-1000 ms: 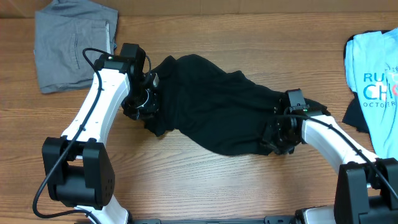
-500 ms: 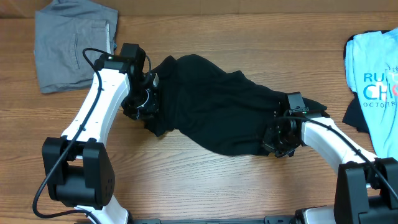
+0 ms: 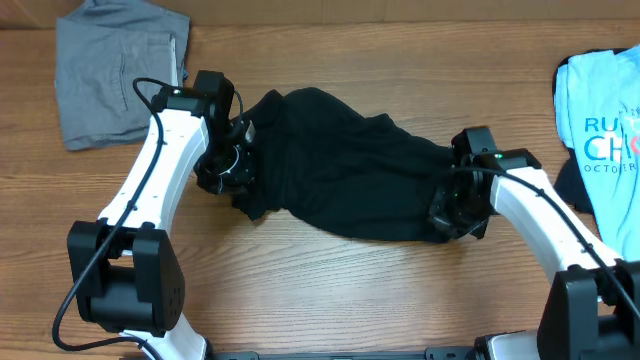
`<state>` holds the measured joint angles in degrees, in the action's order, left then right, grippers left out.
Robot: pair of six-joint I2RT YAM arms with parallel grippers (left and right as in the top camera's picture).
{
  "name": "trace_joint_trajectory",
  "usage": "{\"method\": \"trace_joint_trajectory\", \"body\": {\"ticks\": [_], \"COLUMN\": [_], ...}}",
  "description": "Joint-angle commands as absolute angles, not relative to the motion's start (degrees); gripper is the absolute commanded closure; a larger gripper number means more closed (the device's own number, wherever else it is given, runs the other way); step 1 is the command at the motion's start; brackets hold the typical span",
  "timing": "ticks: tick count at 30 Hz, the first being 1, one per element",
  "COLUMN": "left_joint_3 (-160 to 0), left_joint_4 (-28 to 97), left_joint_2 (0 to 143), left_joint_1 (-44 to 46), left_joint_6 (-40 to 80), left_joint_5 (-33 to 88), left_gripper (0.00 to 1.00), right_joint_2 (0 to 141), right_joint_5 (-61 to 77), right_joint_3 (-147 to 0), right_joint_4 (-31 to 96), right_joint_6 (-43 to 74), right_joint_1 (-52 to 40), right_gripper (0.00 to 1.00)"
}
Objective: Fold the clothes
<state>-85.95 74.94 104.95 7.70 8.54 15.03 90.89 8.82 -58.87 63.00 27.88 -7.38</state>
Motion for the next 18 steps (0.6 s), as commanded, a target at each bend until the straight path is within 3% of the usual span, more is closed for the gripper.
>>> {"method": "trace_joint_trajectory", "body": {"ticks": [1, 9, 18], "left_joint_3": [-92.2, -101.8, -107.7], "left_joint_4": [78.4, 87.3, 87.1], "left_joint_2": [104.1, 100.5, 79.5], "left_joint_1": [7.9, 7.9, 7.9], "left_joint_6": [7.2, 9.5, 12.5], "left_joint_5": [15.9, 11.7, 9.5], "left_gripper": [0.96, 0.96, 0.96], "right_joint_2": [85.6, 72.1, 55.8], "right_joint_5": [6.0, 2.9, 1.3], "right_joint_3": [-64.6, -71.6, -86.7], "right_joint_4": [66.1, 75.7, 85.1], "right_joint_6": [29.0, 33.1, 33.1], "right_joint_1": [-7.4, -7.4, -7.4], "right_gripper": [0.96, 0.96, 0.96]}}
